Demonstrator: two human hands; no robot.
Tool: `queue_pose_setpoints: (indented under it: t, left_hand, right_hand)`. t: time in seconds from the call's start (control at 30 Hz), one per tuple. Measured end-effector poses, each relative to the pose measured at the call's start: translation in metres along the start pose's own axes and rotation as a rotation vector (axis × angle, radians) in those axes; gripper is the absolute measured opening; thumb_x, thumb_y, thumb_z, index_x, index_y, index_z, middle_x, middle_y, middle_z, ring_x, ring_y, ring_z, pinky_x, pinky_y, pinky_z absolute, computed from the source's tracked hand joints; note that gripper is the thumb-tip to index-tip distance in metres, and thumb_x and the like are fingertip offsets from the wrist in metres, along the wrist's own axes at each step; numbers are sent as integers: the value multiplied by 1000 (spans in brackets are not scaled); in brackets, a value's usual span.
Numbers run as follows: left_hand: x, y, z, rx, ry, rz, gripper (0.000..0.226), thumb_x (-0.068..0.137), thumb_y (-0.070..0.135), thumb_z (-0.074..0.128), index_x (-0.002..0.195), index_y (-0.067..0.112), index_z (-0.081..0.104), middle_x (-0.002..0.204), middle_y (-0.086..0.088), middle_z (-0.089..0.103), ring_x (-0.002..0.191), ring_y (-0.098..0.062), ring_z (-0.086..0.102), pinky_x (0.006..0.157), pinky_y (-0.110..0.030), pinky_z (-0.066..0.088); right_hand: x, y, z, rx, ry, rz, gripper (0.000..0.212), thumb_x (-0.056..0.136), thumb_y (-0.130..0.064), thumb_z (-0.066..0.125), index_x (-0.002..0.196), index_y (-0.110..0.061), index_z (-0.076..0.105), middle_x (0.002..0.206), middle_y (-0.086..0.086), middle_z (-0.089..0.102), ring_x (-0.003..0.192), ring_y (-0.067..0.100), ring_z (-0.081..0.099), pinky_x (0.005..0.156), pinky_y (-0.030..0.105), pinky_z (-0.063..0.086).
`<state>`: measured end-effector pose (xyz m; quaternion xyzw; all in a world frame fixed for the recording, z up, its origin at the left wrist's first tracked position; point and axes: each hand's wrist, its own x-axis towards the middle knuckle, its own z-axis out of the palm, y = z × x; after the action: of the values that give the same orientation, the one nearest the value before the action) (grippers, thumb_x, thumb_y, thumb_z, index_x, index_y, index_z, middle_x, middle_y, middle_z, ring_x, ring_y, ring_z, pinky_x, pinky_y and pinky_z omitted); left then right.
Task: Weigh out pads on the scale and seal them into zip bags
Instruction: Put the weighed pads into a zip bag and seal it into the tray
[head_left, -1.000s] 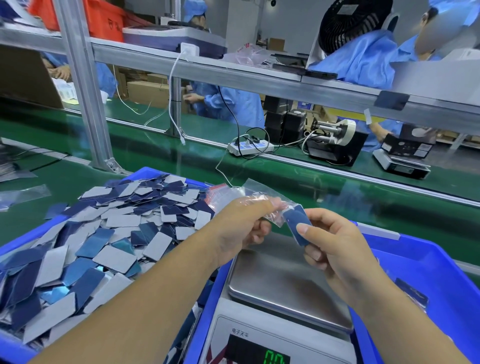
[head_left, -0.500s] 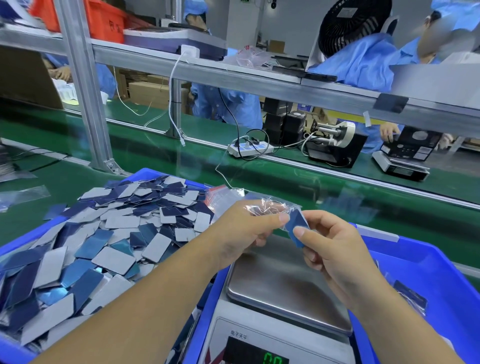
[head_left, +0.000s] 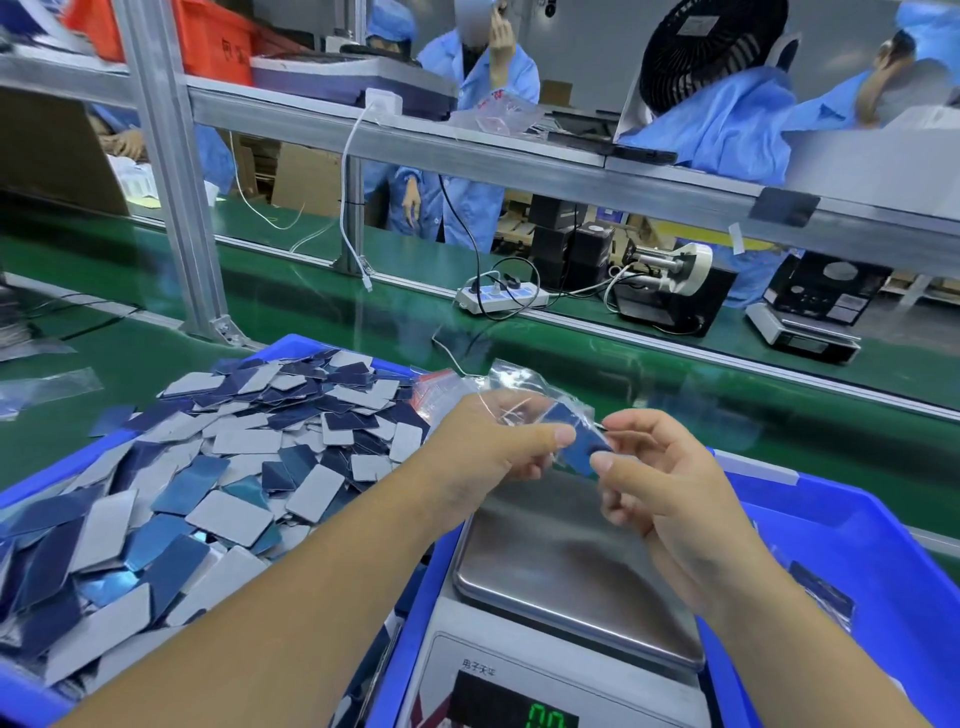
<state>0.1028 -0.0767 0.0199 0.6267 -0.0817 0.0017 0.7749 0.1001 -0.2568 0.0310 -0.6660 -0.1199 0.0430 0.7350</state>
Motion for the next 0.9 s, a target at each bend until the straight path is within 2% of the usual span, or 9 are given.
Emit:
queue_pose_setpoints:
  t: [0.2,0.27,0.33,0.4,0.53,0.63,0.7,0.8,0.9]
  left_hand:
    - [-2,-1,1,2,-52,-30,18,69,18,80,85,19,71,72,3,69,66,-15,59,57,-22,48]
    - [-4,-2,3,56,-107,-22,11,73,19,79,83,22,77,80,-4,69,71,-16,58,59,-23,46]
    - [-4,-1,3,59,-90,-5,12,73,18,78,85,20,77,81,-5,69,72,-15,58,59,-22,45]
    - [-2,-3,3,30,-54,17,12,73,15,80,84,16,77,80,-6,70,69,-14,59,57,-22,46]
    - [-2,-2,4,2,-63,32,9,73,15,80,79,22,79,80,-3,72,67,-11,61,57,-21,46]
    - [-3,-2,6,62,-76,11,18,71,23,80,89,23,80,82,-1,72,67,-10,58,60,-23,44]
    - [-2,-3,6,54,-47,-14,39,67,29,84,102,12,77,84,-4,67,66,-11,56,60,-25,45]
    - [-2,-1,8,-84,-82,-45,29,76,27,78,97,8,74,85,-8,64,60,-9,56,55,-20,47]
    - [-3,1,9,-159,-54,-54,36,81,23,79,107,2,65,94,-16,60,60,-10,58,53,-20,49]
  right_hand:
    - [0,0,1,34,22,-8,17,86,13,62,88,-4,62,66,7,60,52,17,57,47,23,48]
    - [0,0,1,40,28,-21,18,85,14,62,85,-4,63,64,9,62,53,18,58,47,23,49]
    - [0,0,3,54,23,-31,17,84,15,63,82,-3,63,64,11,64,56,19,61,51,23,52]
    - [0,0,4,80,20,-33,17,84,14,63,82,-2,63,66,13,66,58,21,63,54,23,53]
    - [-1,-1,4,148,4,-10,19,83,15,62,88,-4,63,69,11,64,58,21,63,54,25,55]
    - [-2,-1,5,144,-21,2,17,82,12,64,88,-3,63,69,10,66,57,21,63,54,25,54]
    - [-2,-1,4,120,-7,-5,14,83,10,65,88,-3,63,69,11,66,56,20,62,53,24,53]
    - [-1,-2,3,125,37,-29,14,83,8,67,87,-4,63,67,9,63,54,20,61,51,24,52]
    - [-1,-3,4,149,54,-56,17,73,2,71,86,-6,63,66,5,63,54,19,61,50,24,51]
